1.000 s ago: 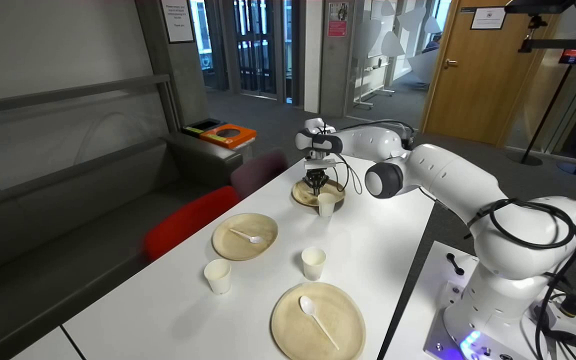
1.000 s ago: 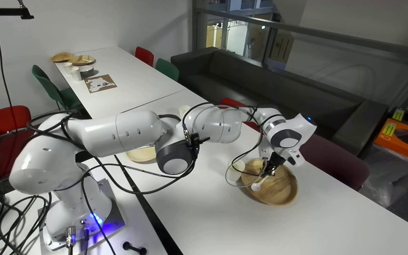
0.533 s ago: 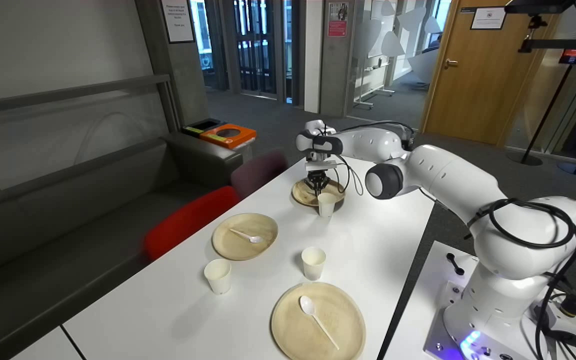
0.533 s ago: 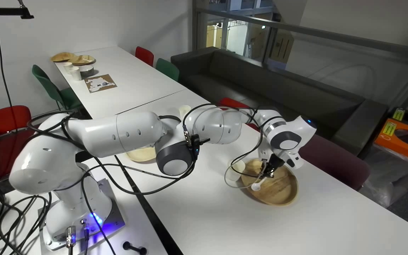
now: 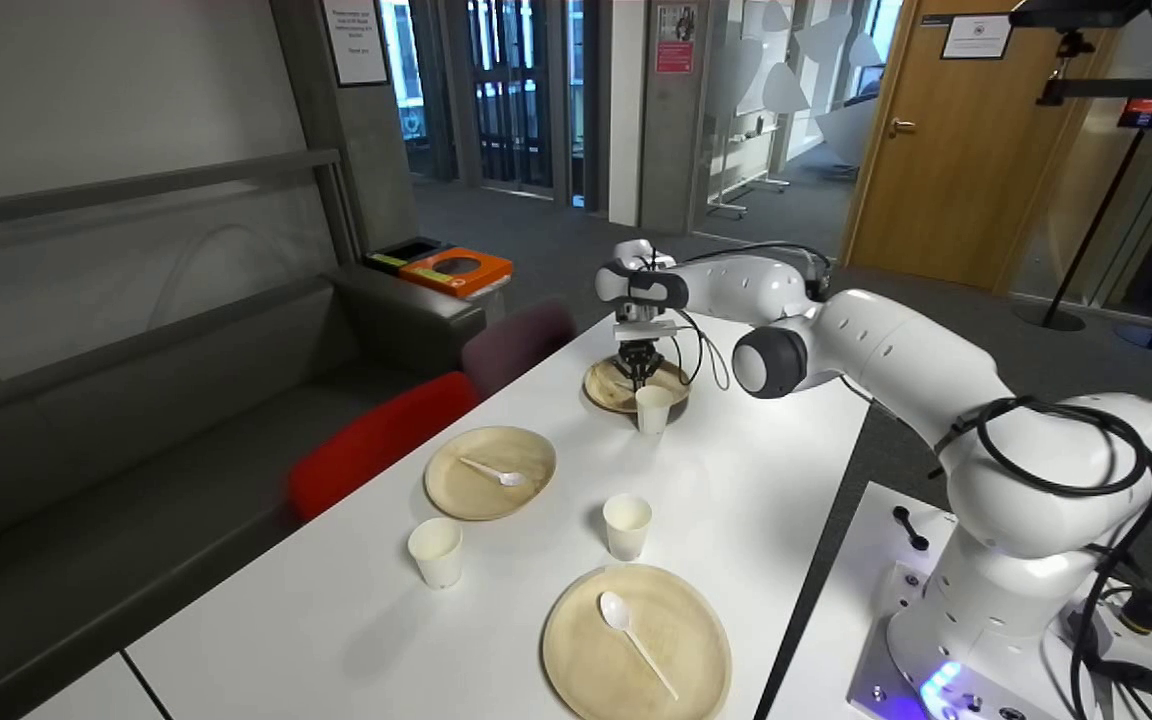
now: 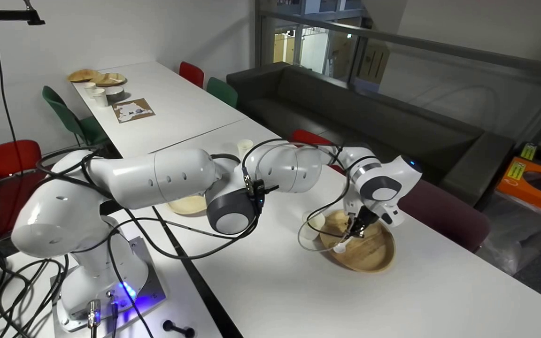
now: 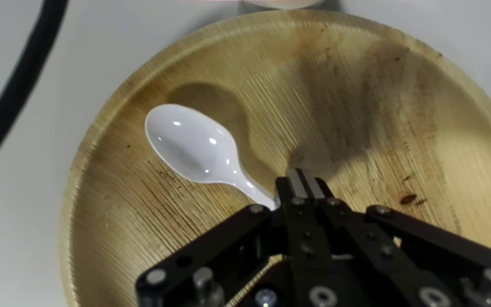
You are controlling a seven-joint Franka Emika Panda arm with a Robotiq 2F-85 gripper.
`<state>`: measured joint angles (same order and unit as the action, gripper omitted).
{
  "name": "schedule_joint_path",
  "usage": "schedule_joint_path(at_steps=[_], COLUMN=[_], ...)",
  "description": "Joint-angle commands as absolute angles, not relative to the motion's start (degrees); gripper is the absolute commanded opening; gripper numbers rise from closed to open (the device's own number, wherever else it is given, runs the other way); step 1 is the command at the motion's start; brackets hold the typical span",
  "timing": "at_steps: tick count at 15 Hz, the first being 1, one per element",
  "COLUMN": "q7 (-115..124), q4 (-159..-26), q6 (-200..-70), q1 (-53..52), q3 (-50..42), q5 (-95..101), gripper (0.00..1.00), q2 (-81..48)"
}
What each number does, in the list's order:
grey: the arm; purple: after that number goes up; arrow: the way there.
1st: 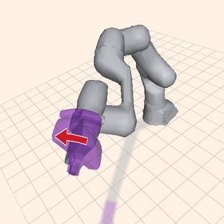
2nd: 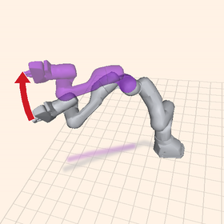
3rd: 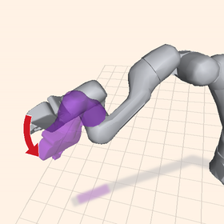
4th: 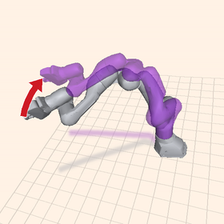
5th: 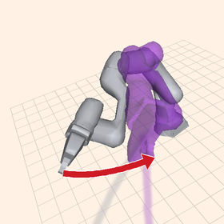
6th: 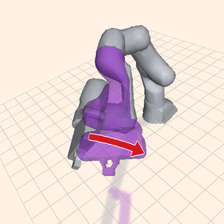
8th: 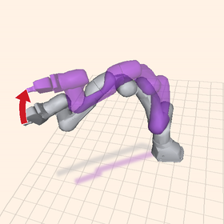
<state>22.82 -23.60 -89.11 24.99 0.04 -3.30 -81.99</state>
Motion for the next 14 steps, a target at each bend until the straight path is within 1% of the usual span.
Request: schedule_joint_path(at_steps=[1, 14], q7=[23.8, 24.5], q4=[-25.3, -25.2], q6=[-89.0, -89.6], q1=[25.5, 26.4], q3=[0.3, 0.2], q5=[-3.8, -3.9], gripper=[0.00, 0.00], q2=[-80.4, -80.2])
